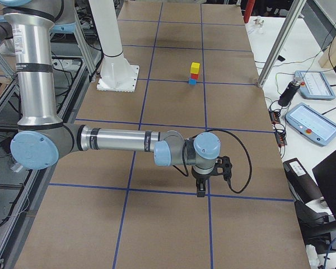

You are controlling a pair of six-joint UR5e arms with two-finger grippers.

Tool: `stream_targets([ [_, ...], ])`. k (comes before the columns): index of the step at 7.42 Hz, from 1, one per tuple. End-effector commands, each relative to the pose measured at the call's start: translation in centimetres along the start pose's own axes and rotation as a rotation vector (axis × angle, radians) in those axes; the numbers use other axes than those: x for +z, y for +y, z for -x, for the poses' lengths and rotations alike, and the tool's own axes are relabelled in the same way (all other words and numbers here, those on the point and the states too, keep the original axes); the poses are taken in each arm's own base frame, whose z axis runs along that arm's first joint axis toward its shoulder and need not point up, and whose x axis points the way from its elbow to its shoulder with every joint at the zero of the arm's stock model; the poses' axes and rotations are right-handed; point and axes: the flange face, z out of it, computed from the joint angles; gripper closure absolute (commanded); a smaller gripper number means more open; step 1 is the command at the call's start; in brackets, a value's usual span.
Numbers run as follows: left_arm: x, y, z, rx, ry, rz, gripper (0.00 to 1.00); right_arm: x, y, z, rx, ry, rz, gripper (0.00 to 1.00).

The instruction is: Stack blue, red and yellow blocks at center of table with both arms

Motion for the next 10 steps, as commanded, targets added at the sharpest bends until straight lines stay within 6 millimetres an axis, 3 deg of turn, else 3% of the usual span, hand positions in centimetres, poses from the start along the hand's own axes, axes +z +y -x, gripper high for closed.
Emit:
stream_targets([
  [1, -0.3, -0.2, -0.3, -0.087, 0.000, -0.005, 0.00, -1.5, 0.3, -0.7, 0.053, 0.007, 0.007, 0.01],
  [2, -0.9, -0.3, -0.8, -0.097, -0.001, -0.017, 0.00, -3.4, -0.9, 1.0, 0.068, 0.009, 0.032, 0.01],
  [3, -1.3, -0.2, -0.9, -0.099, 0.000, -0.018, 0.00, -4.0, -0.7, 1.5, 0.077, 0.000, 0.043, 0.01],
  [6, -4.1, -0.1, -2.5, -0.116, 0.001, -0.004, 0.00, -3.9, -0.4, 1.3, 0.081, -0.002, 0.043, 0.01],
  [8, -4.0, 1.3, -2.6, -0.128, -0.001, 0.013, 0.00, -3.8, -0.3, 1.3, 0.080, -0.002, 0.042, 0.01],
  [10, -3.6, 1.5, -2.2, -0.135, -0.001, 0.022, 0.00, -3.8, -0.3, 1.3, 0.080, -0.005, 0.042, 0.01],
])
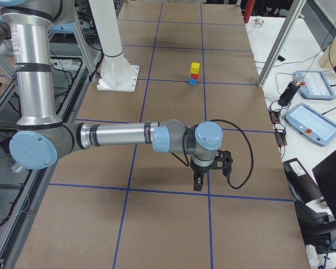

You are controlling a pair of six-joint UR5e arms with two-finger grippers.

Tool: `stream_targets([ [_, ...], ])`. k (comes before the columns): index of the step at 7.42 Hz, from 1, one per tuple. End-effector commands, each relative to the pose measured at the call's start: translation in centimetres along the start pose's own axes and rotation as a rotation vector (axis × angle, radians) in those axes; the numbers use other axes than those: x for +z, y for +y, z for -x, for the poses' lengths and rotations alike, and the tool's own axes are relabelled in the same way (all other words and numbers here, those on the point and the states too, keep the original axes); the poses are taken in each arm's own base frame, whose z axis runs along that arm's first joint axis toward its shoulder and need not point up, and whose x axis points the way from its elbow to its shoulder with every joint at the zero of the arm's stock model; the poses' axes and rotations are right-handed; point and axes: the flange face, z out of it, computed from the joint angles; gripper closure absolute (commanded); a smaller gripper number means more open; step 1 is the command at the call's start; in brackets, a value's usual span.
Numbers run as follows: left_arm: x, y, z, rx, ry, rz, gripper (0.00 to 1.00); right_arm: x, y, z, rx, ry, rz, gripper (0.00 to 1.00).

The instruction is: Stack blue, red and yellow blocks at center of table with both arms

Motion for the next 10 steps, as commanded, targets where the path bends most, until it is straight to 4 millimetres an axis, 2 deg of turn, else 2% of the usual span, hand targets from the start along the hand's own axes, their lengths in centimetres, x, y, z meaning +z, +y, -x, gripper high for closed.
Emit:
stream_targets([
  [1, 0.24, 0.24, 0.22, -0.005, -0.001, 0.006, 0.00, 0.08, 0.10, -0.08, 0.001, -0.001, 0.001, 0.01],
  [10, 0.54, 0.10, 0.40, -0.010, -0.002, 0.012, 0.00, 0.23, 0.37, -0.37, 0.005, 0.001, 0.003, 0.01],
])
